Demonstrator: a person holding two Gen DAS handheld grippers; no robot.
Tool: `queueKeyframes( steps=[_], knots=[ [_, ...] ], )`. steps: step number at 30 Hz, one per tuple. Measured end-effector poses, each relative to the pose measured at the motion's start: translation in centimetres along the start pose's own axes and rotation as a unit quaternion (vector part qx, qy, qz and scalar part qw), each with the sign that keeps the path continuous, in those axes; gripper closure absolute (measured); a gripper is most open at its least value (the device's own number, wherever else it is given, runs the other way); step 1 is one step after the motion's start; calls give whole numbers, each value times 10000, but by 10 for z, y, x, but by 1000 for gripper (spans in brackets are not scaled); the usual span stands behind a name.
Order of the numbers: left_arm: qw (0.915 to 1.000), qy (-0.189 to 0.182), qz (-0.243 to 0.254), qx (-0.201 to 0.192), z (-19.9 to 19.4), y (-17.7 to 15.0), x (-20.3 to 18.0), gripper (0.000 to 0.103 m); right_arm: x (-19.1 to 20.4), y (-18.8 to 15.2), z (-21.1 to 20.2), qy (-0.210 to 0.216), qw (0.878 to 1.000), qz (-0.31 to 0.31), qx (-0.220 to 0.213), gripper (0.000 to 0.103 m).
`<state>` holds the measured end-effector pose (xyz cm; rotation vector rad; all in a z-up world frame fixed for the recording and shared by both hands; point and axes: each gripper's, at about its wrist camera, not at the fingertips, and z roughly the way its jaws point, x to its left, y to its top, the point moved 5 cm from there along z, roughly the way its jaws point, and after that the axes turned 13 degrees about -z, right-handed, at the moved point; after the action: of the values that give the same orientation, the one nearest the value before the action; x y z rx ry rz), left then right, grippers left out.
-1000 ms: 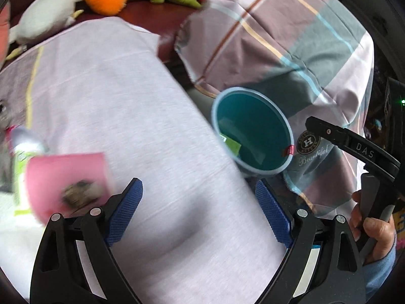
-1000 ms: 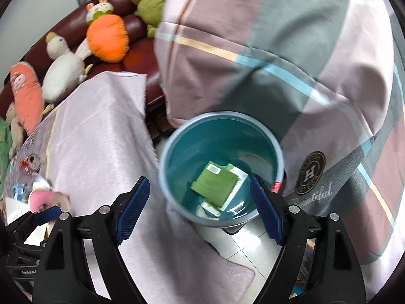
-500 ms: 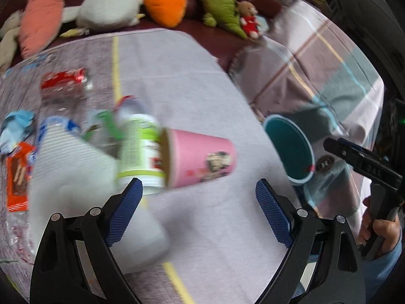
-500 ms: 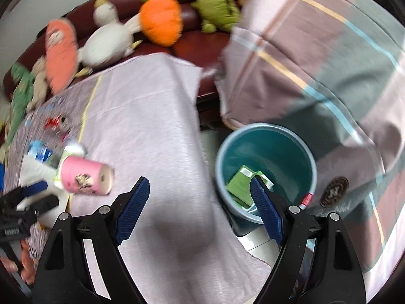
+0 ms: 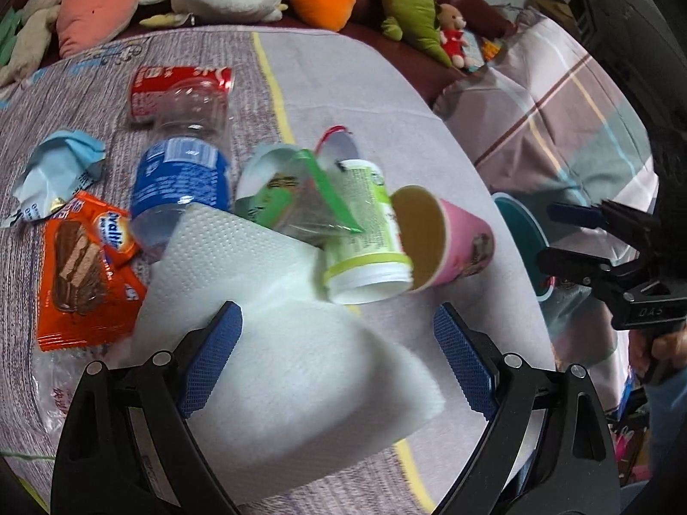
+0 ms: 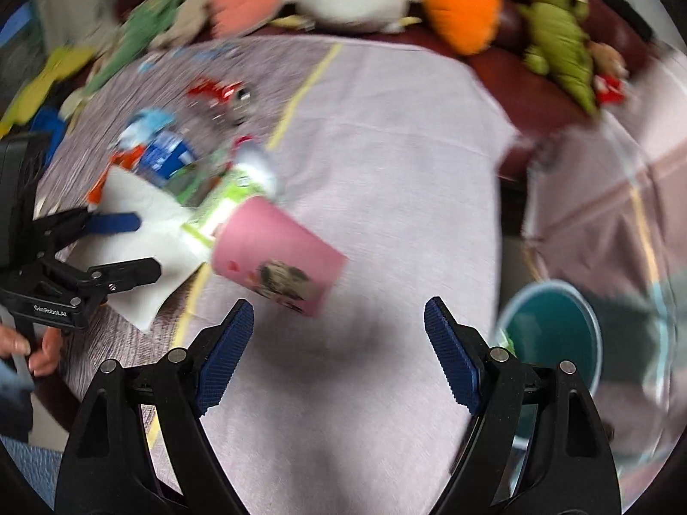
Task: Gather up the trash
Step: 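Grasp the white-green supplement bottle with the left tool while the right tool grasps the pink paper cup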
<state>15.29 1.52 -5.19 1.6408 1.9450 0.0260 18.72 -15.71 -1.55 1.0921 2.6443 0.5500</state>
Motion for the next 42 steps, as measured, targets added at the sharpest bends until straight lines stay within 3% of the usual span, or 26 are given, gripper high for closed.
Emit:
queueKeyframes(
  steps=[11, 22, 26, 30, 36, 42],
  knots=[
    [9998, -148, -84, -39, -3, 0, 26, 12, 31, 35, 61, 815, 9919, -863, 455, 25],
    [9998, -107, -143, -41, -3, -1, 27, 12, 41, 31, 77, 635, 9908, -1069, 534, 25],
    [9997, -82, -216, -55, -5, -3, 29, 12, 50, 29, 87, 479, 9865, -1434, 634, 25],
    [9997, -29, -228, -76, -7, -2, 26, 12, 39, 19, 73, 549, 9900, -1190, 521, 38],
    [9999, -144, 68, -22, -8, -4, -6, 12, -8, -29, 53, 399, 9976, -105, 549, 39],
    [9974, -436, 555, -114, -21, 1, -63, 12, -31, -59, 33, 602, 9952, 709, 293, 39]
  ],
)
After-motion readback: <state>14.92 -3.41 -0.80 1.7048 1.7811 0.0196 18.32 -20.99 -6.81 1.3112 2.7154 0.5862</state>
